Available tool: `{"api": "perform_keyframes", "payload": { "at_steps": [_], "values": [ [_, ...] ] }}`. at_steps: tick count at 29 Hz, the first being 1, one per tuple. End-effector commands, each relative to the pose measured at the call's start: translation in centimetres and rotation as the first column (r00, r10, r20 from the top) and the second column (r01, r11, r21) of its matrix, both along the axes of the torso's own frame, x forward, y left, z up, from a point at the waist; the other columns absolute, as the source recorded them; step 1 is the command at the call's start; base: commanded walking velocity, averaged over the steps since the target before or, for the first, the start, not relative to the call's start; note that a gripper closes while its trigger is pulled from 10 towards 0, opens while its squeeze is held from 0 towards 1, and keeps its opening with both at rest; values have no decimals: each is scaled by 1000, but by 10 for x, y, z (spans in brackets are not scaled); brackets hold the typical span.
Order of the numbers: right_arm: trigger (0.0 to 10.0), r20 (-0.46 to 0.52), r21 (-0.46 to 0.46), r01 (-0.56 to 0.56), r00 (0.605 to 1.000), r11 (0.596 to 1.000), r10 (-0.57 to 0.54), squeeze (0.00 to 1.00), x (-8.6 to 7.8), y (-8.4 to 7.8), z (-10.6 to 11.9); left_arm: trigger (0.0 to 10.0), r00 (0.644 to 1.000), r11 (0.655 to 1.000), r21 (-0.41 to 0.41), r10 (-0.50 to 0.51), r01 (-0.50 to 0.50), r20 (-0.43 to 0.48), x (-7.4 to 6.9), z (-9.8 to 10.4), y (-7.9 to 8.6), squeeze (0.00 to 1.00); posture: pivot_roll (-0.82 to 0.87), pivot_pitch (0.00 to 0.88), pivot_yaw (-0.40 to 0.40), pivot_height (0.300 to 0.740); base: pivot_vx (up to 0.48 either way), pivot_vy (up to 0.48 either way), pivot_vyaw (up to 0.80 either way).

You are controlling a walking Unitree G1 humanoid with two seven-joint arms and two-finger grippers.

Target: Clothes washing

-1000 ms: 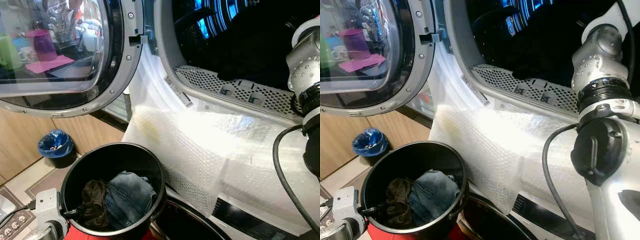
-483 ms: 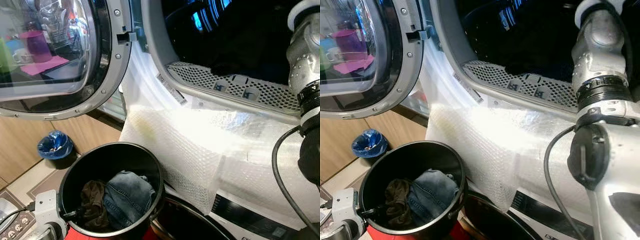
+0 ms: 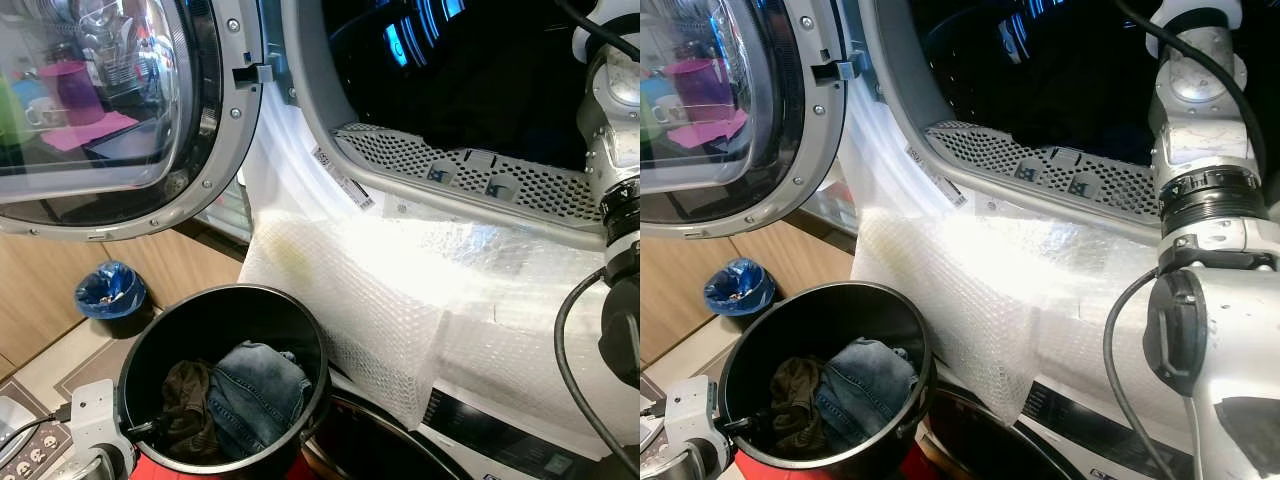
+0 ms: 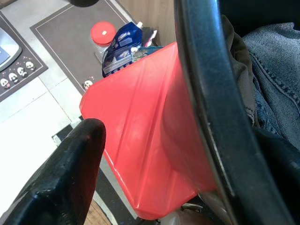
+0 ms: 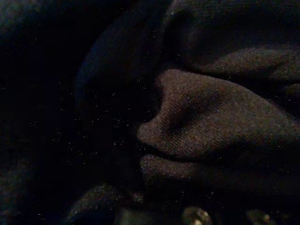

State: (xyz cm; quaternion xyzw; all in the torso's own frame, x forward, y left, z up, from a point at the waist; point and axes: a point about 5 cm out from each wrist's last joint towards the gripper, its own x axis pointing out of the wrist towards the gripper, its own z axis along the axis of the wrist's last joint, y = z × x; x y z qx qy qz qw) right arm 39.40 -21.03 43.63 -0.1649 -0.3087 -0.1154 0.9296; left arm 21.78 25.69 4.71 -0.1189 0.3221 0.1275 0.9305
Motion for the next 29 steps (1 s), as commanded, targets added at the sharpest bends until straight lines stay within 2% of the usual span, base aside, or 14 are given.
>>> {"api": "perform_keyframes", "payload": {
  "at_steps": [1, 19, 20, 21, 22, 23, 29],
  "values": [
    [10000, 55, -7, 7, 998, 1000, -7, 0, -7, -1, 13, 10000, 996, 999, -27, -33, 31, -77, -6, -15, -10, 0, 66, 83, 40, 740, 0, 0, 0],
    [10000, 55, -7, 7, 998, 1000, -7, 0, -7, -1, 13, 10000, 996, 999, -27, -33, 31, -77, -6, -15, -10, 0, 66, 83, 40, 740, 0, 0, 0],
    [10000, -84, -45, -56, 995, 997, 52, 0, 0, -2, -18, 10000, 996, 998, -39, -45, 42, -80, -3, -18, -16, 0, -2, 82, 21, 740, 0, 0, 0],
    [10000, -252, 4, -200, 948, 980, 195, 0, 4, 2, -52, 10000, 995, 997, -54, -58, 54, -83, -1, -22, -21, 0, 0, 82, 19, 740, 0, 0, 0],
    [10000, -252, 4, -200, 948, 980, 195, 0, 4, 2, -52, 10000, 995, 997, -54, -58, 54, -83, -1, -22, -21, 0, 0, 82, 19, 740, 0, 0, 0],
    [10000, -282, 22, -234, 931, 972, 230, 0, 5, 4, -58, 10000, 995, 997, -57, -60, 56, -83, 0, -22, -22, 0, 0, 82, 19, 740, 0, 0, 0],
    [10000, -275, 25, -242, 931, 970, 240, 0, 5, 8, -57, 10000, 995, 997, -60, -57, 52, -83, 0, -23, -23, 0, 3, 77, 17, 740, 0, 0, 0]
  ]
}}
